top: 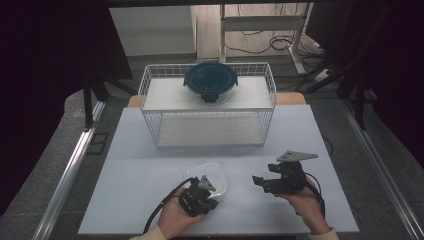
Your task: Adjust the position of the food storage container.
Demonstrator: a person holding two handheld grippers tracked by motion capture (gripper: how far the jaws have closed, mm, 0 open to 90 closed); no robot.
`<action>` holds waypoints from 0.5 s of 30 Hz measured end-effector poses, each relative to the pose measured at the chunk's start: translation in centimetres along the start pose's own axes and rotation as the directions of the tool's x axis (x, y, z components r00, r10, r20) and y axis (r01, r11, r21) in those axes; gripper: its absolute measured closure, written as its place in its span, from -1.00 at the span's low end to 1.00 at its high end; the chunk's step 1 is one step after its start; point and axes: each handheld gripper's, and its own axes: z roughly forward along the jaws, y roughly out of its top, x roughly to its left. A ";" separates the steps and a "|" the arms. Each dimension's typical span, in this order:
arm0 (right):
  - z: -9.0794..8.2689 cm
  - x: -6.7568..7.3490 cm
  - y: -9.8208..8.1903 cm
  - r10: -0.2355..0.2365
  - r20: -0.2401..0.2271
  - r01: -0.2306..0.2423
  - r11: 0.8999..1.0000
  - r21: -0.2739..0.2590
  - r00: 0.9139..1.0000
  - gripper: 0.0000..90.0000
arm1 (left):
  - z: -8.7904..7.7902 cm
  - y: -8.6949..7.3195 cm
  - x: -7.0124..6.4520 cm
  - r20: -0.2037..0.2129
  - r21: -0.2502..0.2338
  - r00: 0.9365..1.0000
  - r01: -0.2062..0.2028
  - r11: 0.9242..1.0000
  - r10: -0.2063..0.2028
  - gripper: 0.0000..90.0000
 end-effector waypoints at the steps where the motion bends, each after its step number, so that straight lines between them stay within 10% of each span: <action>1: 0.0 0.0 0.0 -0.001 0.000 0.001 1.000 0.000 1.000 -0.50 | 0.1 0.2 0.1 -0.003 0.000 1.000 0.002 1.000 -0.002 0.99; 10: 0.0 -0.2 -0.1 0.002 0.003 -0.002 1.000 -0.001 1.000 -0.50 | 0.4 1.0 0.4 0.002 0.001 1.000 0.010 1.000 -0.010 0.99; 15: -0.2 -0.2 -0.1 0.004 0.007 -0.004 1.000 -0.005 1.000 -0.50 | -2.8 0.9 0.7 0.014 -0.076 1.000 0.004 0.997 -0.003 0.99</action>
